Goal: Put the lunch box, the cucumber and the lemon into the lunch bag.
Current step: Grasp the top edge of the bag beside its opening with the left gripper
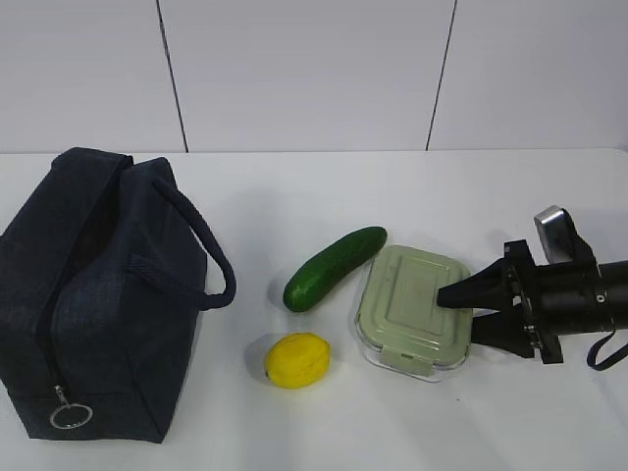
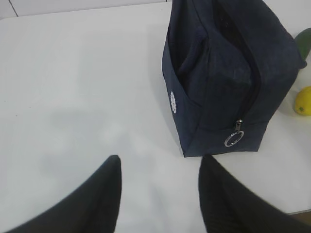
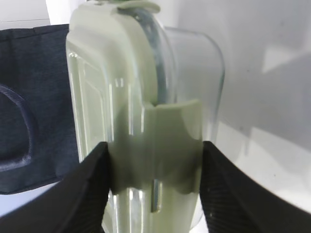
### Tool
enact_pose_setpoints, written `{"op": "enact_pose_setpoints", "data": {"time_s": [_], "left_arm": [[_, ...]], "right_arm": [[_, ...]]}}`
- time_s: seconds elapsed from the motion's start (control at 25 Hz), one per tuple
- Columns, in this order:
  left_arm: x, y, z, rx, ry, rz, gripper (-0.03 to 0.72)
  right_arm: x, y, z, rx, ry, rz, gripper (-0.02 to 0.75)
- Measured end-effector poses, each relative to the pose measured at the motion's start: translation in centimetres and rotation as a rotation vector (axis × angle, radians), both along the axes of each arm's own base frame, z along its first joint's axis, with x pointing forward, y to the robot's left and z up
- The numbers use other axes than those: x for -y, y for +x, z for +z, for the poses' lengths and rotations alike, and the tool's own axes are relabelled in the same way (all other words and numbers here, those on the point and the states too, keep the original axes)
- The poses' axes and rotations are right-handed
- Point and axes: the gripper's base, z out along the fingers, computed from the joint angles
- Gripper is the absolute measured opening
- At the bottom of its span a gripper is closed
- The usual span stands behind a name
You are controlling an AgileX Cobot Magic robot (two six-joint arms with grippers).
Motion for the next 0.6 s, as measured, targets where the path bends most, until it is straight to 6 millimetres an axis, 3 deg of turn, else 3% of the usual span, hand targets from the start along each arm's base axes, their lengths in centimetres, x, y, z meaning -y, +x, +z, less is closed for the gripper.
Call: {"op": "enact_pose_setpoints", "data": {"time_s": [0.36, 0.6], "left_arm": [[0.0, 0.0, 0.0, 0.000, 0.000, 0.000, 0.370], [0.0, 0.0, 0.0, 0.000, 0.000, 0.000, 0.370]], "right_arm": [[0.0, 0.0, 0.1, -0.034, 0.011, -0.019, 0.414], [0.0, 0.0, 2.2, 0.027, -0.002, -0.016, 0.414]]}}
